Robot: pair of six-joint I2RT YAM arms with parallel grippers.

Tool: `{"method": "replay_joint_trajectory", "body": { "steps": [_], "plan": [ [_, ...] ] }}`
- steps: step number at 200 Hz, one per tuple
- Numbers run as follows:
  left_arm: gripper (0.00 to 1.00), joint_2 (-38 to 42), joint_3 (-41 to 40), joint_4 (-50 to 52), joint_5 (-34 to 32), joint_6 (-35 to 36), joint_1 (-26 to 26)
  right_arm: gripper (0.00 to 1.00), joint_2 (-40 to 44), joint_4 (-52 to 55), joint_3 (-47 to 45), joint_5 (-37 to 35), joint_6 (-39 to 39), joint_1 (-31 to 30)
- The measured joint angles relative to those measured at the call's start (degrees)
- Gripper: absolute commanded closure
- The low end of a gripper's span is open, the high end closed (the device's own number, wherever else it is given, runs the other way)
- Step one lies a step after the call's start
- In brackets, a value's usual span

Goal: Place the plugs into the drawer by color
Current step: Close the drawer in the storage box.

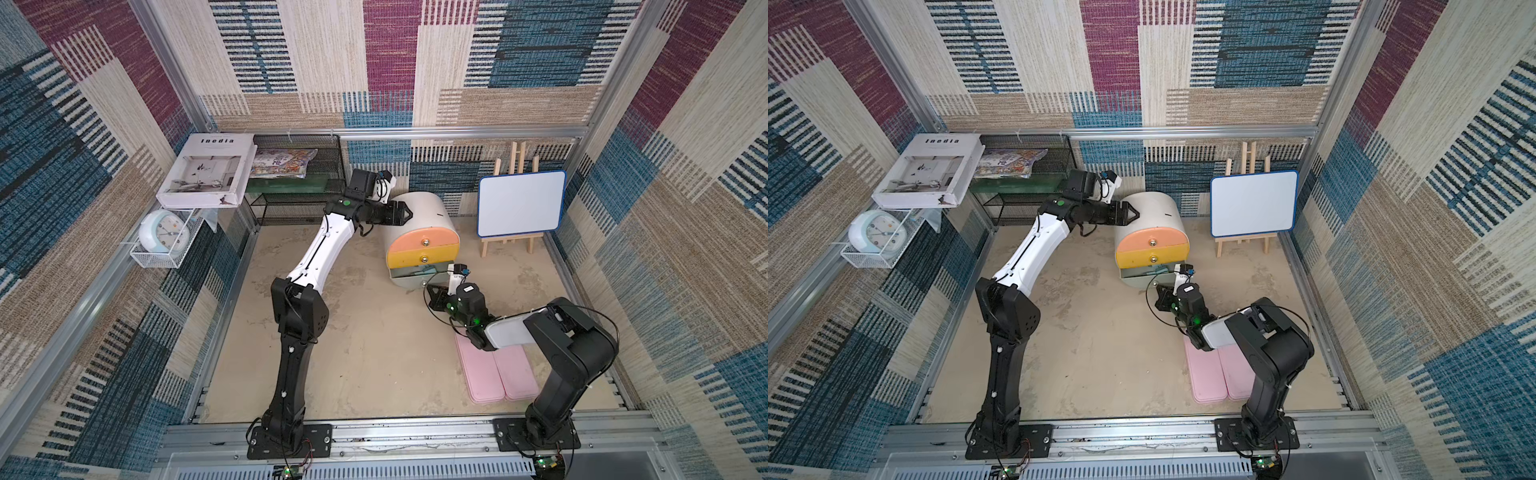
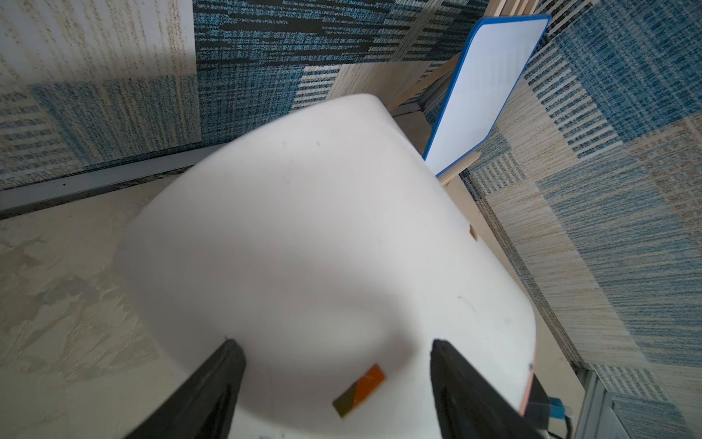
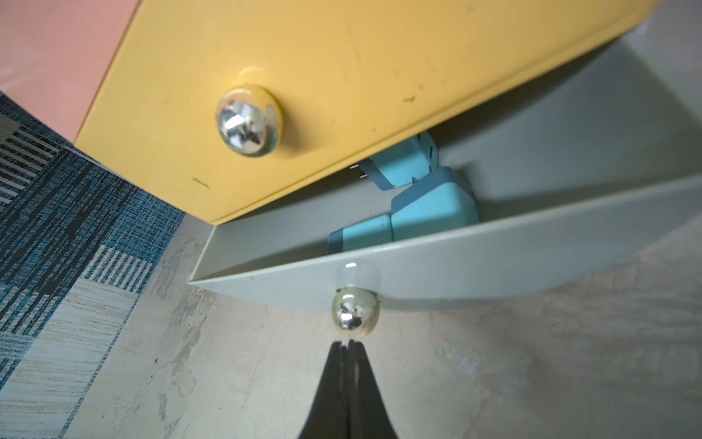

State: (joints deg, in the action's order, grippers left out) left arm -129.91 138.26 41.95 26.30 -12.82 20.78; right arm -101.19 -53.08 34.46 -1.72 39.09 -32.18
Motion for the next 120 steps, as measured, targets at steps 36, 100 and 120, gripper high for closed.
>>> {"method": "replay_joint_trajectory", "body": {
  "steps": [36, 100, 120],
  "plan": [
    [0.19, 0.0, -0.04, -0.07, 0.0, 0.0, 0.0, 1.0, -1.84, -0.79, 2.14, -0.76, -0.9, 0.72],
    [0.19, 0.11, -0.7, -0.55, -0.44, 0.04, 0.07, 1.0, -3.82, -0.35, 6.1, -0.96, -2.19, 1.7],
    [0.19, 0.11, -0.92, -0.66, -0.7, 0.04, 0.07, 1.0, -4.46, -0.37, 7.34, -1.07, -2.43, 1.75]
  ]
}}
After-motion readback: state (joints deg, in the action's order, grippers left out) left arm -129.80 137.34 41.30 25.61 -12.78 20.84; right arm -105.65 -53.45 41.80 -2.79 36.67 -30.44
